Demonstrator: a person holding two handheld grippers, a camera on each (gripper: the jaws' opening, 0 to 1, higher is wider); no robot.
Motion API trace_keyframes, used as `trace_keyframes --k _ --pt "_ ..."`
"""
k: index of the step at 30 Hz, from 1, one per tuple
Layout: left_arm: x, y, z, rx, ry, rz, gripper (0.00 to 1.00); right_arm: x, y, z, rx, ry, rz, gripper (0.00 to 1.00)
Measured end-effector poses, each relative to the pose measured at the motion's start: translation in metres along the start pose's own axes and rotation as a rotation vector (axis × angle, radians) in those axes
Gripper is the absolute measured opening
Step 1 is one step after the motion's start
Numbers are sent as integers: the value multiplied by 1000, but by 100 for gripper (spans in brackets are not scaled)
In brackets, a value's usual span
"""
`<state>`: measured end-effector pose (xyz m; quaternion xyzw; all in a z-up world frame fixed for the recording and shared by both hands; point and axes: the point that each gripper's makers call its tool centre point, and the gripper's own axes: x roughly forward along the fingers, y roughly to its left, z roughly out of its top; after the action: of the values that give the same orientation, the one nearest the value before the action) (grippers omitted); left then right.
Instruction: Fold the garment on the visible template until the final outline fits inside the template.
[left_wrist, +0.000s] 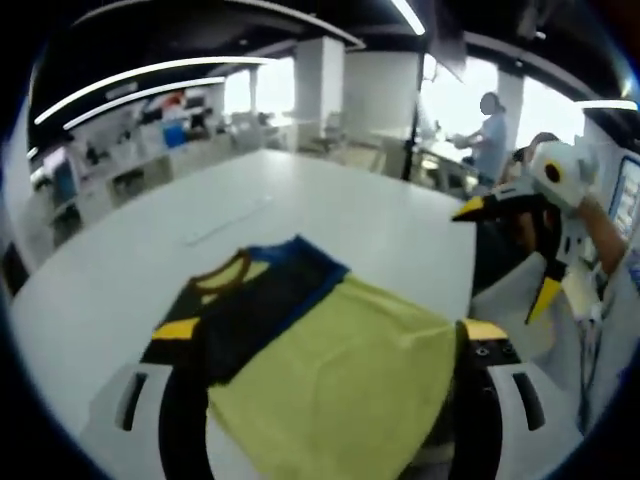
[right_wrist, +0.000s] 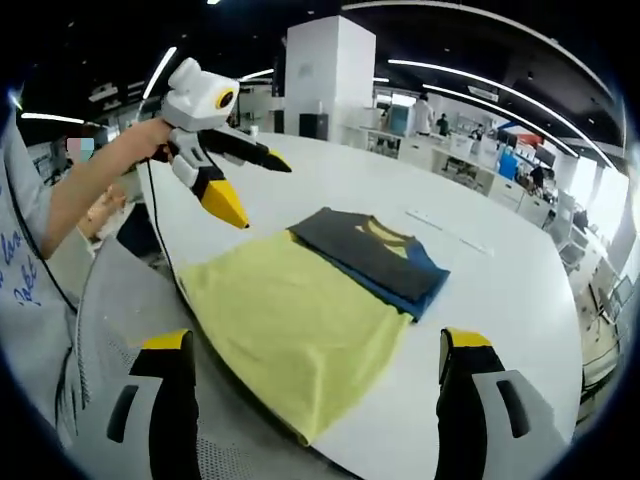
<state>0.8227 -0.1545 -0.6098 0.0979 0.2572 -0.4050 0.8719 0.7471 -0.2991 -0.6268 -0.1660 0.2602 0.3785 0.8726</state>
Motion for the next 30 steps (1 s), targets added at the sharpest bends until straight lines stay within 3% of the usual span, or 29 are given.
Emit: trace_keyframes --k 12,25,30 --pt "-26 10 -6 13 -15 30 99 -4 -4 4 6 -1 -46 100" --pt "-41 4 -16 1 -20 10 100 -9 -4 4 13 2 -66 100" --pt "-48 6 -25 -7 4 24 100 -10 -7 3 16 5 -76 100"
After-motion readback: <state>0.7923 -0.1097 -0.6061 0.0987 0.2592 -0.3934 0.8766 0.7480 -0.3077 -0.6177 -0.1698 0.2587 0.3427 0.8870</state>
